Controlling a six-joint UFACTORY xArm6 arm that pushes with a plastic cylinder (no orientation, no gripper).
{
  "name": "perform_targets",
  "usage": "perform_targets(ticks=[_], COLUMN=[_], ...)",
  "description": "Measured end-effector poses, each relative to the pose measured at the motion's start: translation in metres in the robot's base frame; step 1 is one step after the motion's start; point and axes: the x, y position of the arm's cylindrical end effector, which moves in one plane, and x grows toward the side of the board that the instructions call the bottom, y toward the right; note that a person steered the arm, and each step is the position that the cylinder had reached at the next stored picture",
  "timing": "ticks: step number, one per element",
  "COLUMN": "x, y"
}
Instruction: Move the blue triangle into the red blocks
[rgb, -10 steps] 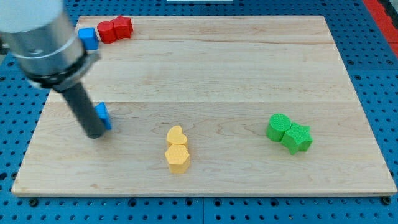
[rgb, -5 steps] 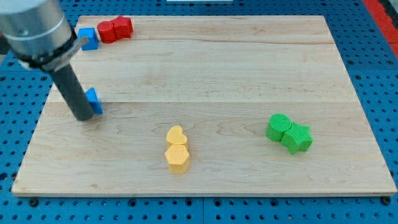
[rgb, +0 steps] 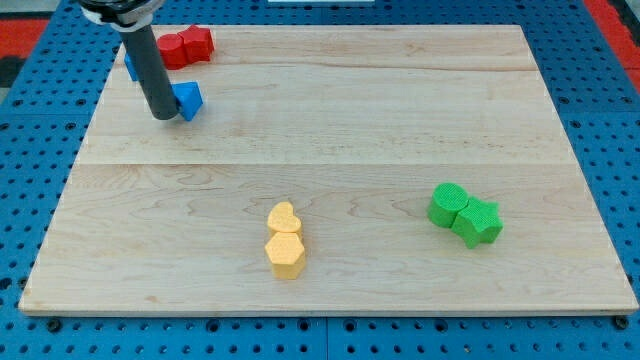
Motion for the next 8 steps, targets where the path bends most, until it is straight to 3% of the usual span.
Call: perform_targets(ticks=[2, 5, 6, 8], x=[-0.005, -0.067, -0.042, -0.036], y=[0.049, 0.001, 0.058, 0.252])
